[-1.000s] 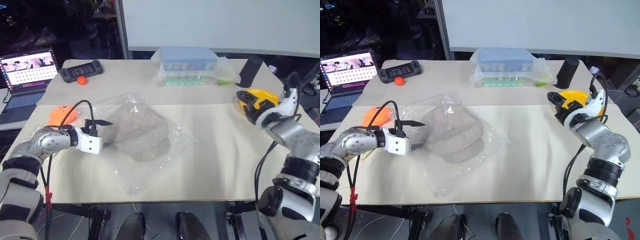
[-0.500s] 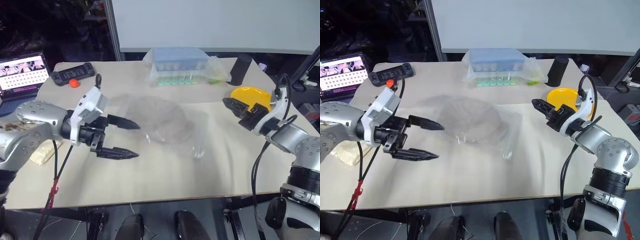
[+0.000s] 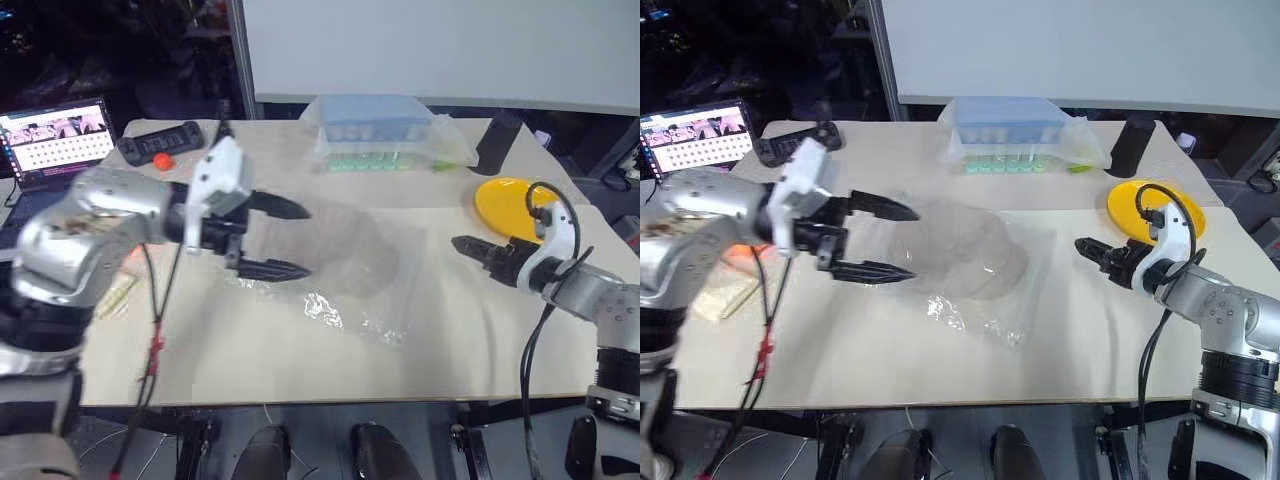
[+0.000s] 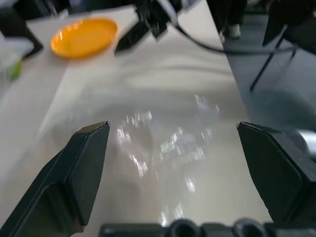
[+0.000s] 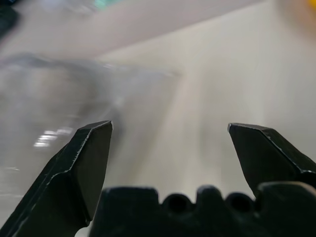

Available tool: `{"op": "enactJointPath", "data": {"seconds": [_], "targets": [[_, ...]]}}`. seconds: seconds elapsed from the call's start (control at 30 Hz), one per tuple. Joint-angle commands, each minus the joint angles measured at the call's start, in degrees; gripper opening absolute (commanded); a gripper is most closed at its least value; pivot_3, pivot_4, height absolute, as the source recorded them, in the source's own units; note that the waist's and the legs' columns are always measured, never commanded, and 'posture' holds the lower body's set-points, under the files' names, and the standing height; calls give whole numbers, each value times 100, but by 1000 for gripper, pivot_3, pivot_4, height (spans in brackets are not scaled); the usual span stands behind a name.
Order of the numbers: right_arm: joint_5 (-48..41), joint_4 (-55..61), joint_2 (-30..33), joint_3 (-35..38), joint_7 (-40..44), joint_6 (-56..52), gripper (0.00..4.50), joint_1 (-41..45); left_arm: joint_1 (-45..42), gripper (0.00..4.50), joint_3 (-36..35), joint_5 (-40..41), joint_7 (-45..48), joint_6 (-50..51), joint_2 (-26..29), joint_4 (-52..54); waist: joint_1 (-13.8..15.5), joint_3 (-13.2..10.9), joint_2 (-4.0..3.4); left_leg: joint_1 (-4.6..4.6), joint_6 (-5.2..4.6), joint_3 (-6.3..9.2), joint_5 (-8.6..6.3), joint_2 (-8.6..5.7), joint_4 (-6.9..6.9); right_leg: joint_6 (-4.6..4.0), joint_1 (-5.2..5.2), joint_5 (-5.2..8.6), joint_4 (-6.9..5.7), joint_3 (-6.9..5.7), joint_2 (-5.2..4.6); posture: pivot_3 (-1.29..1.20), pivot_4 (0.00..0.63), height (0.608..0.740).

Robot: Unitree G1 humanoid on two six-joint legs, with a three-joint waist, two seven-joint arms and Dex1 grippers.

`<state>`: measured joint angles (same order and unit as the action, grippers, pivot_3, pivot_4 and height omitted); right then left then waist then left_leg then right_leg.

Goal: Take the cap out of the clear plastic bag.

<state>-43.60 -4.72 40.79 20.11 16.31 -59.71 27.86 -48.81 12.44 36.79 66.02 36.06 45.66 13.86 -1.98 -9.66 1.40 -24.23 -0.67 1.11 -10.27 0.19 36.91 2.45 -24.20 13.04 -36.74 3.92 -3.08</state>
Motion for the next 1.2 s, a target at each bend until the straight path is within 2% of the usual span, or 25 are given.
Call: {"op": "enactJointPath", "data": {"seconds": [0.03,0.13,0.27,0.47,0.57,0.63,0.7,0.9,1.0,1.2], "targets": [[450,-14,145,29,-2,357,4500,-59,-166,4420,656,-635,-256,-147,-654,-33,-1,0,1,-1,0,0,0,-3,0,-3,0,-2,-1,0,-2,0,150,740],[709,33,204,82,-50,410,4500,-190,-288,4420,1450,-1529,-578,-570,-1487,-515,0,0,1,-2,0,0,0,-7,0,-14,-2,-9,0,2,-4,0,150,740],[858,316,213,273,-113,349,4500,-378,-587,4420,2371,-2942,-1059,-1751,-2600,-1890,39,0,2,3,0,0,0,-20,3,-19,6,-15,-3,5,-13,0,150,740],[902,636,130,539,-231,212,4500,-548,-1343,4420,2649,-4325,-2257,-3298,-3993,-4447,40,-1,2,-1,-1,0,0,-21,2,-16,2,-13,-2,7,-14,0,150,740],[920,739,128,669,-304,176,4500,-604,-1673,4420,2859,-5080,-2864,-4113,-4207,-5539,49,-1,3,-1,-1,1,0,-25,1,16,4,4,-1,7,-17,0,150,740],[912,764,132,723,-317,151,4500,-618,-1699,4420,3026,-5517,-2942,-4670,-4029,-5795,22,-1,2,0,-1,0,0,-26,0,20,3,6,-2,11,-18,0,150,740],[930,739,140,746,-304,162,4500,-615,-1548,4420,3172,-5939,-2893,-5302,-3472,-5739,-14,-1,2,-1,0,1,0,-25,-3,20,-1,6,-3,11,-18,0,150,740],[1035,566,66,671,-276,261,4500,-459,-1143,4420,3094,-6525,-2827,-6462,-2164,-5530,-64,1,-2,10,0,1,0,-25,-4,2,6,-7,-11,18,-19,0,150,740],[1084,438,18,564,-201,320,4500,-343,-926,4420,2954,-6564,-2604,-7110,-1417,-5297,-91,2,-3,11,0,0,0,-22,-5,6,6,-6,-9,19,-18,0,150,740],[1260,88,-84,294,-42,466,4500,-54,-464,4420,2509,-5867,-1663,-8468,-15,-4844,-144,4,-6,13,0,-2,0,-19,-6,-16,3,-19,-14,17,-19,0,150,740]]}}
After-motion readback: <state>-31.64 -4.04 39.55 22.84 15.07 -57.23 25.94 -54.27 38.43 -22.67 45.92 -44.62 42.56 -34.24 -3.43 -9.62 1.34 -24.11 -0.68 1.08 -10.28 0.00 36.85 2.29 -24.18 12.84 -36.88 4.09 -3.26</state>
